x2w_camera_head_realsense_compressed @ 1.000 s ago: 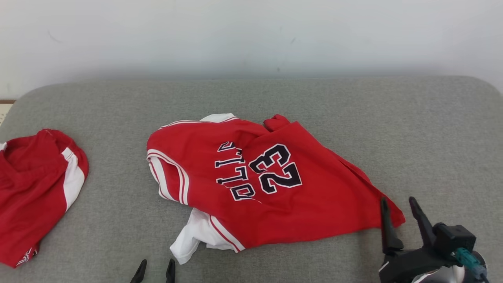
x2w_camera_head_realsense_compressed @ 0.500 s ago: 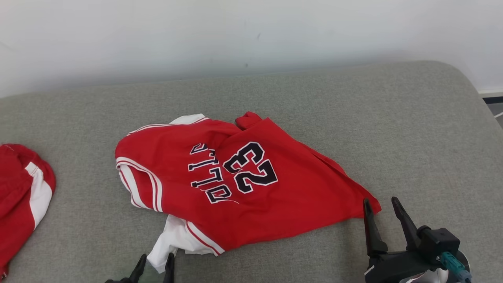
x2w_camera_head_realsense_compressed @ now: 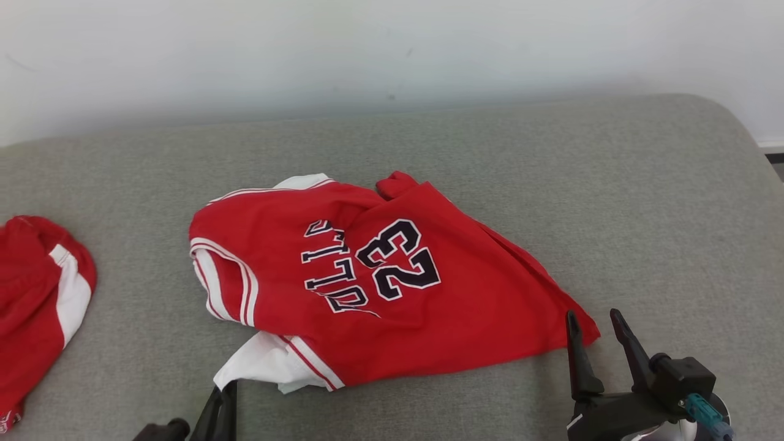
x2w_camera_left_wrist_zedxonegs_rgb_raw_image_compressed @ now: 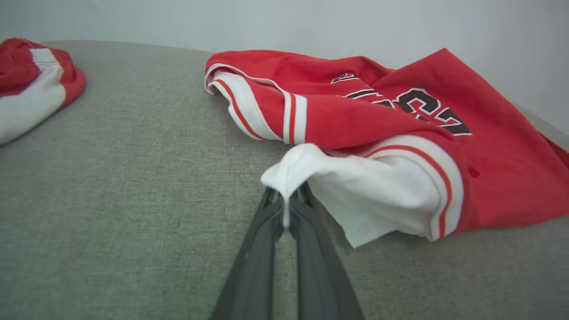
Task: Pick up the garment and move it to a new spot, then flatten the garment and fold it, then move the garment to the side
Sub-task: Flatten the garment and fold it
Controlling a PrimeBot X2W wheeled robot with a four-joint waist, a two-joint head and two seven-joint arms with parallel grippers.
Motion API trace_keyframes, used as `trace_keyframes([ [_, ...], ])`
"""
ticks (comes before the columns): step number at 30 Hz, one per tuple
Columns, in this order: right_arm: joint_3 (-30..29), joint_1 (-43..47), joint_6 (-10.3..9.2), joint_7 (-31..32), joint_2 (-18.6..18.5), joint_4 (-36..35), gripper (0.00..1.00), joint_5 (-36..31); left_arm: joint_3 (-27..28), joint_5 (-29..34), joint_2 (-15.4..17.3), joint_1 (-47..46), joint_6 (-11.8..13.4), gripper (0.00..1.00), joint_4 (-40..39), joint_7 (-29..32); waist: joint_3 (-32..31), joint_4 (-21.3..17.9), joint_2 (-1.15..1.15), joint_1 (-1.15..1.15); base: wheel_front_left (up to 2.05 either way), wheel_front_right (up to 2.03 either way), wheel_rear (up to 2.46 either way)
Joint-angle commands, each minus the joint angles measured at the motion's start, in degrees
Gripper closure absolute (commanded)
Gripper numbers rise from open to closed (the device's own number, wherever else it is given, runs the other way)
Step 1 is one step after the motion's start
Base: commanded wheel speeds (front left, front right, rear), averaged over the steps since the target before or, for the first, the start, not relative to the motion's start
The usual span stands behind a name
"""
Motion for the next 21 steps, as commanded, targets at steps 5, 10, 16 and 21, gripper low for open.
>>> trace_keyframes([
  [5,-0.2,0.8,0.03,-0.5,0.2,0.6,0.0,0.4,-1.1,1.8,1.2,4.4,-0.3,1.0,-5.5,0.6,-0.6,2.6,0.0,0.0,0.0,0.0,0.0],
  [10,0.2,0.4,0.03,-0.5,0.2,1.4,0.0,0.5,-2.2,1.1,2.1,7.1,-1.3,1.0,-6.0,5.1,-1.1,4.1,0.0,0.0,0.0,0.0,0.0],
  [16,0.0,0.7,0.03,-0.5,-0.2,1.8,0.0,0.7,-2.7,-0.4,2.4,8.7,-2.1,1.0,-5.6,6.6,-1.7,5.2,0.0,0.0,0.0,0.0,0.0],
  [21,-0.5,1.3,0.03,-0.6,-0.4,1.9,0.0,0.8,-3.4,0.0,2.3,10.3,-0.9,1.0,-11.4,8.2,-2.3,6.2,0.0,0.0,0.0,0.0,0.0],
])
